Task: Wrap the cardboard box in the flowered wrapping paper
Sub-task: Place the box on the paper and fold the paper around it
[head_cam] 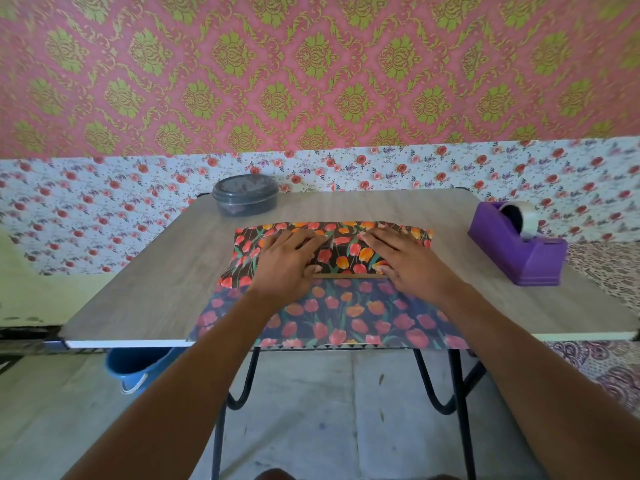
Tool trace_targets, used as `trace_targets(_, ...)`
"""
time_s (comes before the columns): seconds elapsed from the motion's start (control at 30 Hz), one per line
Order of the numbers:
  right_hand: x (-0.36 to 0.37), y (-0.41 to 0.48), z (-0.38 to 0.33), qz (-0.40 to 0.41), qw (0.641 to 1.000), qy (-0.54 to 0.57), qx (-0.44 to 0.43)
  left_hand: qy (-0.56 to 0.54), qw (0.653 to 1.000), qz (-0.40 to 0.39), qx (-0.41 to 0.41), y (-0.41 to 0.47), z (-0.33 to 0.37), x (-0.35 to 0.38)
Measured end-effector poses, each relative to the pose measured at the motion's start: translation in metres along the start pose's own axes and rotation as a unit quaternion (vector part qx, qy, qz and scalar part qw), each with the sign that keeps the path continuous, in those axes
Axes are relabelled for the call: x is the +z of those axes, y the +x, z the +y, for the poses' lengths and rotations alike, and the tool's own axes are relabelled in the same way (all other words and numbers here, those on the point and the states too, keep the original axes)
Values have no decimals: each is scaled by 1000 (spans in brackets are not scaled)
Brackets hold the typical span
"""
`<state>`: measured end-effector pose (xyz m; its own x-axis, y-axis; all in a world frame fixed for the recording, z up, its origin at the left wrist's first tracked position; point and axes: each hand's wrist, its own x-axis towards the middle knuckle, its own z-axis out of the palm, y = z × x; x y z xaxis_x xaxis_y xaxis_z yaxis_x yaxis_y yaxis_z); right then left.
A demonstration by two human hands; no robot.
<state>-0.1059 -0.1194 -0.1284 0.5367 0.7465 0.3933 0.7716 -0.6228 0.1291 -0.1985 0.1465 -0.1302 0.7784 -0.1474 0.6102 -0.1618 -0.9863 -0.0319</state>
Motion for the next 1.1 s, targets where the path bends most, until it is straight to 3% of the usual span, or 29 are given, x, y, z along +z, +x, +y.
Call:
trace_targets(0.17,3,0,-9,-32,999,6,43,34,998,-21,-47,10,15,1)
trace_targets(0.33,1,-2,-9,-48,998,-2,40,58,997,-50,-30,16,12,3)
trace_targets(0.57,-3,7,-7,-33,994,-105,10,106,988,-105,38,26,1,5)
trace_targets(0.8,-16,26,-4,-40,980,-193,-26,161,975,-102,115,36,-2,4)
trace_targets(0.97,-16,39,8,-61,986,-154,-13,203,954,-151,159,62,-8,-6)
trace_targets(1.1,-18,49,23,-63,991,-120,-19,137,958,-217,127,95,-18,-14)
